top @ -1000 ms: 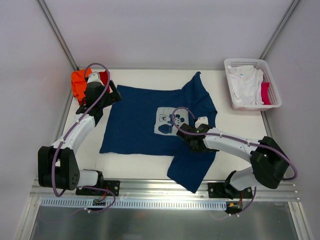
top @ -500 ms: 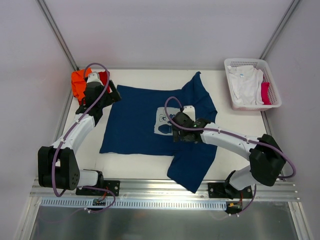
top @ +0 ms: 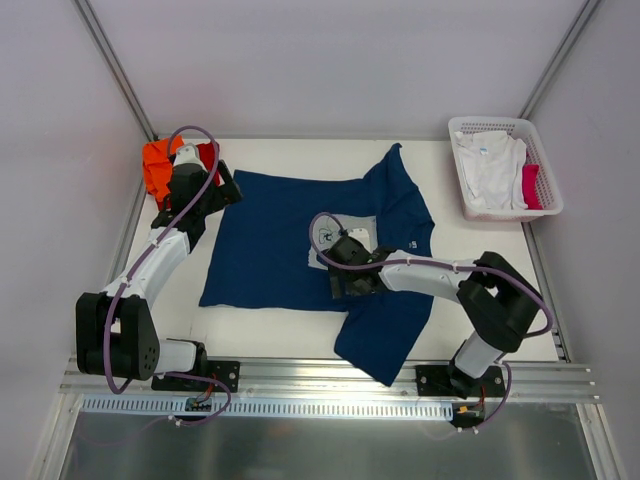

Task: Fold and stack the t-shirts
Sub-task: Flatten out the tshirt

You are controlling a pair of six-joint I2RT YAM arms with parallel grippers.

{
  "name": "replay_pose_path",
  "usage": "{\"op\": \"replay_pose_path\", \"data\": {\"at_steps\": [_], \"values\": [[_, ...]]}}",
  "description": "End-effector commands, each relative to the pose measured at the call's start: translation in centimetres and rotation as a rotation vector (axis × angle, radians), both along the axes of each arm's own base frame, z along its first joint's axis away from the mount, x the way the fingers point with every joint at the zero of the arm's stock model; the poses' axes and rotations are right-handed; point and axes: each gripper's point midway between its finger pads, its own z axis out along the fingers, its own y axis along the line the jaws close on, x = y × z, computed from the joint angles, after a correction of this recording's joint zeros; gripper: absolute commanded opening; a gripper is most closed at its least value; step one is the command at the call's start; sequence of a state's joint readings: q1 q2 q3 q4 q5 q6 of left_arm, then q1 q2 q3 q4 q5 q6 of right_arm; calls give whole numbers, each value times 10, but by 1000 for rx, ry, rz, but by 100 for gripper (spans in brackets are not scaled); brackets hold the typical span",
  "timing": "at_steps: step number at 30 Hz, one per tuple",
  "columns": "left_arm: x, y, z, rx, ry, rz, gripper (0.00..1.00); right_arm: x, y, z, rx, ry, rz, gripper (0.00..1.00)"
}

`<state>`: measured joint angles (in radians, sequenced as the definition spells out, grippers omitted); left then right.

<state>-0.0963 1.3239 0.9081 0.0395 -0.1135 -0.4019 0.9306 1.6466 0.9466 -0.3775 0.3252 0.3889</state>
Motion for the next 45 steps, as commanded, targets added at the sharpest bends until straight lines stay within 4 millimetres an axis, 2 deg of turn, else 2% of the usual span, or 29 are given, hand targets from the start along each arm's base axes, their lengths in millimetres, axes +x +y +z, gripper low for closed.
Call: {"op": "replay_pose_path", "data": {"at_steps": [1,10,20,26,30,33,34,35,37,38,39,40,42,43,45], "values": [[6,5,14,13,-38,2,99,-2,-3,1,-36,-7,-3,91],[6,6,13,11,-36,3,99,-14,-50,6,-236,-43,-47,91],[4,5,12,12,-36,0,99,-30,-88,5,-345,-28,-75,91],[4,3,12,5,-35,-6,99,-40,-101,3,-359,-16,-88,91],[7,2,8,3,-22,-15,99,-35,-96,17,-333,-42,-80,91],[12,0,3,4,-8,-24,99,-20,-81,45,-289,-95,-56,91],[14,-1,0,4,1,-25,99,-9,-68,63,-260,-133,-32,92],[16,-1,2,1,1,-27,99,-2,-62,74,-243,-156,-22,91],[19,-4,-8,-7,31,-37,99,12,-48,95,-207,-190,1,92],[21,-5,-9,-11,34,-38,99,28,-34,118,-171,-218,23,92],[22,-5,-14,-13,49,-38,99,36,-28,128,-153,-228,33,92],[23,-5,-16,-15,54,-35,99,54,-20,153,-111,-266,40,92],[24,-5,-20,-15,65,-35,99,75,-14,164,-107,-278,42,92],[25,-5,-22,-13,67,-31,99,94,-15,184,-75,-303,28,92],[25,-4,-27,-8,84,-29,99,116,-17,186,-74,-299,15,92]]}}
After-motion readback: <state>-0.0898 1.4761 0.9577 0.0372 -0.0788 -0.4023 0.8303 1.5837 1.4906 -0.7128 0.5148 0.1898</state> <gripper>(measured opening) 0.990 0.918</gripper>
